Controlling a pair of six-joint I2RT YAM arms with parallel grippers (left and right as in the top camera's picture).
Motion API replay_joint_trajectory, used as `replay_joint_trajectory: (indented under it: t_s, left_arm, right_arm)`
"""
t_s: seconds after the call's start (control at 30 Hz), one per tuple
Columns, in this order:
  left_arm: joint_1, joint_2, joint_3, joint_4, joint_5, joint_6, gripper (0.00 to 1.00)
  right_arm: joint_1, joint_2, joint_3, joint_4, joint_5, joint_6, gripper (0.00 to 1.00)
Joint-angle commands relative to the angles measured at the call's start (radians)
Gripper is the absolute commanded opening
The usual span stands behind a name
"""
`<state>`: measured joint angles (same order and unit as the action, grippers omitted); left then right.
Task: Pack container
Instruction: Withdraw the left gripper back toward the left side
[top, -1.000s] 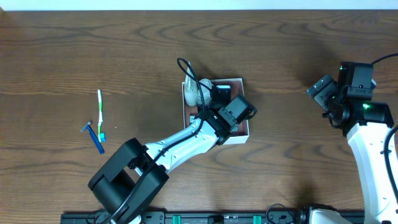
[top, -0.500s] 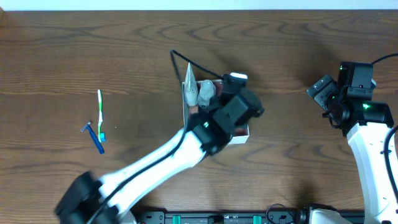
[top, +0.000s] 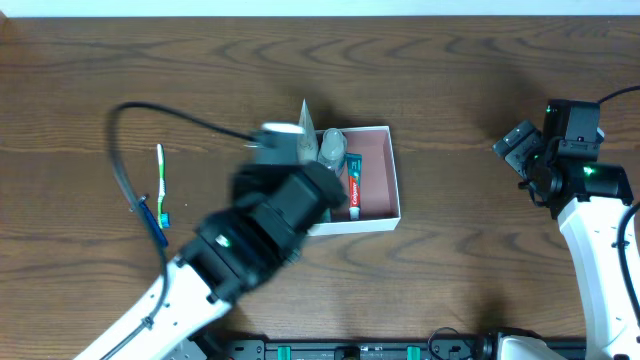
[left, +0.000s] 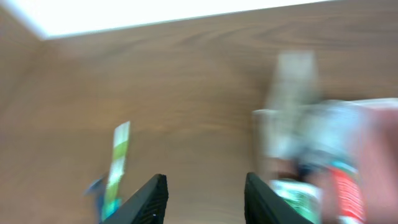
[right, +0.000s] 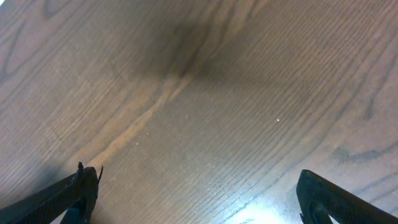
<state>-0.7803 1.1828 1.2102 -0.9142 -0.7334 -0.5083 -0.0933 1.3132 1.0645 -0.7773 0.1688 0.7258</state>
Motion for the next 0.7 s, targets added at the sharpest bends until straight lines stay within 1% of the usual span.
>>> replay_joint_trajectory:
  t_s: [0.0, 0.1, 0.17, 0.23, 0.27, 0.33, 0.5, 0.6, 0.67]
  left_arm:
    - [0.167, 0.017, -0.035, -0.031, -0.054, -0.164, 0.42]
    - [0.335, 0.049, -0.075, 0.008, 0.032, -0.162, 0.42]
    - [0.444, 0.083, -0.096, 0.053, 0.085, -0.130, 0.42]
    - [0.547, 0.130, -0.105, 0.106, 0.158, -0.064, 0.44]
    - [0.591, 0.156, -0.106, 0.131, 0.197, -0.030, 0.47]
    - [0.680, 0.217, -0.106, 0.181, 0.288, 0.042, 0.50]
    - [0.838, 0.354, -0.106, 0.239, 0.443, 0.121, 0.55]
    - [0.896, 0.429, -0.106, 0.261, 0.510, 0.204, 0.62]
    - [0.916, 0.472, -0.106, 0.275, 0.553, 0.262, 0.63]
  right_arm:
    - [-0.006, -0.013, 0.003, -0.001, 0.007, -0.009, 0.99]
    - [-0.006, -0.013, 0.003, -0.001, 0.007, -0.009, 0.99]
    - [-0.006, -0.013, 0.003, -0.001, 0.007, -0.009, 0.99]
    - [-0.006, -0.013, 0.003, -0.001, 0.007, -0.009, 0.99]
    - [-0.006, -0.013, 0.003, -0.001, 0.007, -0.009, 0.99]
    - [-0.006, -0.013, 0.003, -0.001, 0.007, -0.009, 0.99]
    - [-0.006, -0.013, 0.003, -0.001, 0.007, -0.009, 0.99]
    - [-0.006, -0.013, 0.003, -0.001, 0.007, -0.009, 0.99]
    - [-0.006, -0.013, 0.003, -0.001, 0.007, -0.009, 0.99]
